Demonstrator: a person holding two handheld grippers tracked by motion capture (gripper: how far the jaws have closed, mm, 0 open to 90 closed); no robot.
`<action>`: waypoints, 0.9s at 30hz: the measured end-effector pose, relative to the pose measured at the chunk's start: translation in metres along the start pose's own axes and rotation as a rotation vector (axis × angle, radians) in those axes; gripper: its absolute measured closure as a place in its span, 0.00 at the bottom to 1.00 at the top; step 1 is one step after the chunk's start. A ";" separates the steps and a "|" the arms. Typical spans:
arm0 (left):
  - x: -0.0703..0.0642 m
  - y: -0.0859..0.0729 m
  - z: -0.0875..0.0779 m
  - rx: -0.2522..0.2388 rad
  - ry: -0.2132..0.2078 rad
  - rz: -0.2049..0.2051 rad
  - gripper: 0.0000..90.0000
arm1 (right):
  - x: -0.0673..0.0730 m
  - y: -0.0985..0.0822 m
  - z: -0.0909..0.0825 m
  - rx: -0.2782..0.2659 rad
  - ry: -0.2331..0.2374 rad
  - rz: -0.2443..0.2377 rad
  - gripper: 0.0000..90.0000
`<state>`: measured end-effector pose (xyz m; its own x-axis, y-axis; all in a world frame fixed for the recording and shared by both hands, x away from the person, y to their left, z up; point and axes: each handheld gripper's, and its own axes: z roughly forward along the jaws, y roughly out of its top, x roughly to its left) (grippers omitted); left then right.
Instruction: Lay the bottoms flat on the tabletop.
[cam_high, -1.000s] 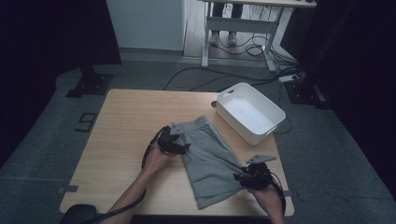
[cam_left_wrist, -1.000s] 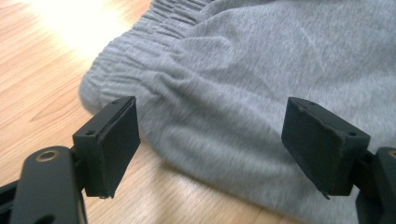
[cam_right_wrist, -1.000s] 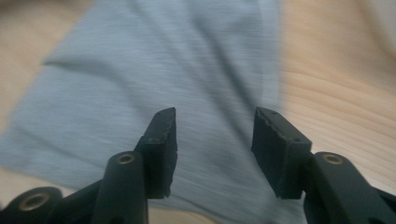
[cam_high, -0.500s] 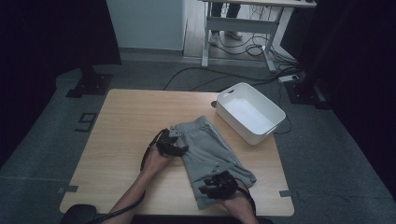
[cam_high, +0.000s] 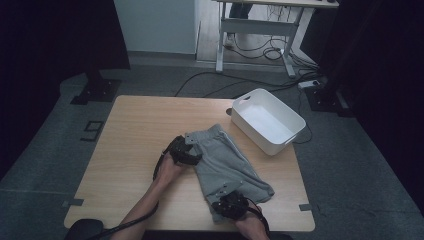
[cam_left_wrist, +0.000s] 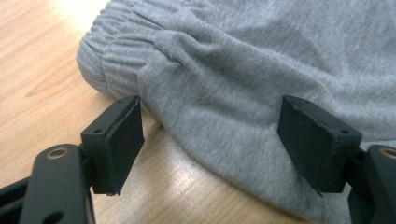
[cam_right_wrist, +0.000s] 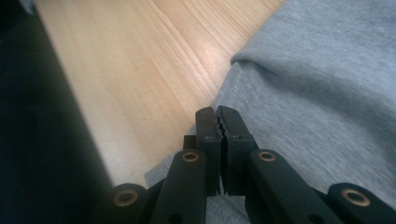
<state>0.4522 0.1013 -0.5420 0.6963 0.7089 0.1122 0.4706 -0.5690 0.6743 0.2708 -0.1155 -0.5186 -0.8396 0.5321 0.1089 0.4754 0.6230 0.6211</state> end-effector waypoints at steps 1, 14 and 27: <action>0.001 0.000 0.000 -0.003 0.004 -0.006 0.25 | 0.000 -0.001 -0.004 -0.009 0.011 0.005 0.97; 0.010 0.008 0.008 0.004 0.069 -0.020 0.28 | 0.005 -0.021 -0.044 -0.061 0.045 0.051 0.98; 0.021 0.012 0.015 -0.004 0.048 -0.070 0.28 | 0.018 -0.007 -0.069 -0.089 0.065 0.017 0.98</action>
<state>0.4807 0.1032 -0.5430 0.6346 0.7664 0.0993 0.5152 -0.5154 0.6848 0.2343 -0.1504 -0.4672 -0.8481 0.5023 0.1686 0.4674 0.5594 0.6846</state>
